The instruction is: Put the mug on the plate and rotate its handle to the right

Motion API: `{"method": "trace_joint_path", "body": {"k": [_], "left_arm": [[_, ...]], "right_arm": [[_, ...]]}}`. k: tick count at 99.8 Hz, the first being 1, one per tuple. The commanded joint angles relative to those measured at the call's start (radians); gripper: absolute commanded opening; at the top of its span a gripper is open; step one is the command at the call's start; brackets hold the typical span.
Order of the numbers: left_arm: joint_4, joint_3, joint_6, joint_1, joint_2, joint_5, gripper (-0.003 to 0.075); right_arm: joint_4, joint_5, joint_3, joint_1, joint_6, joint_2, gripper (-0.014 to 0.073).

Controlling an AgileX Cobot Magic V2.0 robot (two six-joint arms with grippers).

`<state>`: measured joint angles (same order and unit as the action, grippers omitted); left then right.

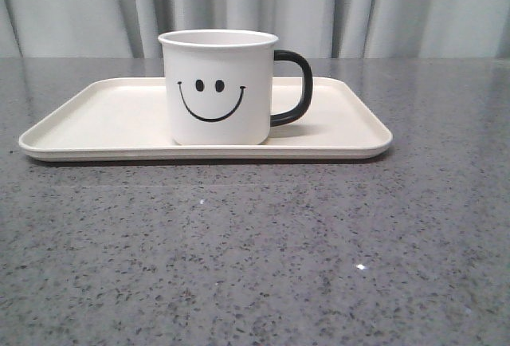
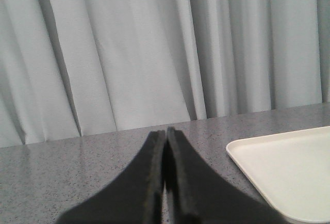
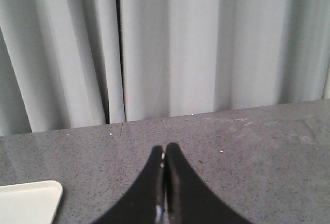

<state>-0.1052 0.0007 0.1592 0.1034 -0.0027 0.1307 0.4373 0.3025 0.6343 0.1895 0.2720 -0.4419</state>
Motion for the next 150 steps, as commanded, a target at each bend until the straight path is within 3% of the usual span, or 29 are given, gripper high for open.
{"method": "trace_joint_path", "body": {"k": [1, 118, 150], "left_arm": [[-0.012, 0.008, 0.001, -0.003, -0.030, 0.068, -0.0020], [-0.012, 0.008, 0.001, -0.003, -0.030, 0.068, -0.0020], [-0.012, 0.008, 0.001, -0.003, -0.030, 0.068, -0.0020]], "right_arm": [[0.004, -0.073, 0.027, 0.006, 0.001, -0.004, -0.0058], [0.004, -0.088, 0.022, 0.001, 0.002, 0.002, -0.0058], [0.004, -0.112, -0.240, -0.044, 0.002, 0.141, -0.0058]]}}
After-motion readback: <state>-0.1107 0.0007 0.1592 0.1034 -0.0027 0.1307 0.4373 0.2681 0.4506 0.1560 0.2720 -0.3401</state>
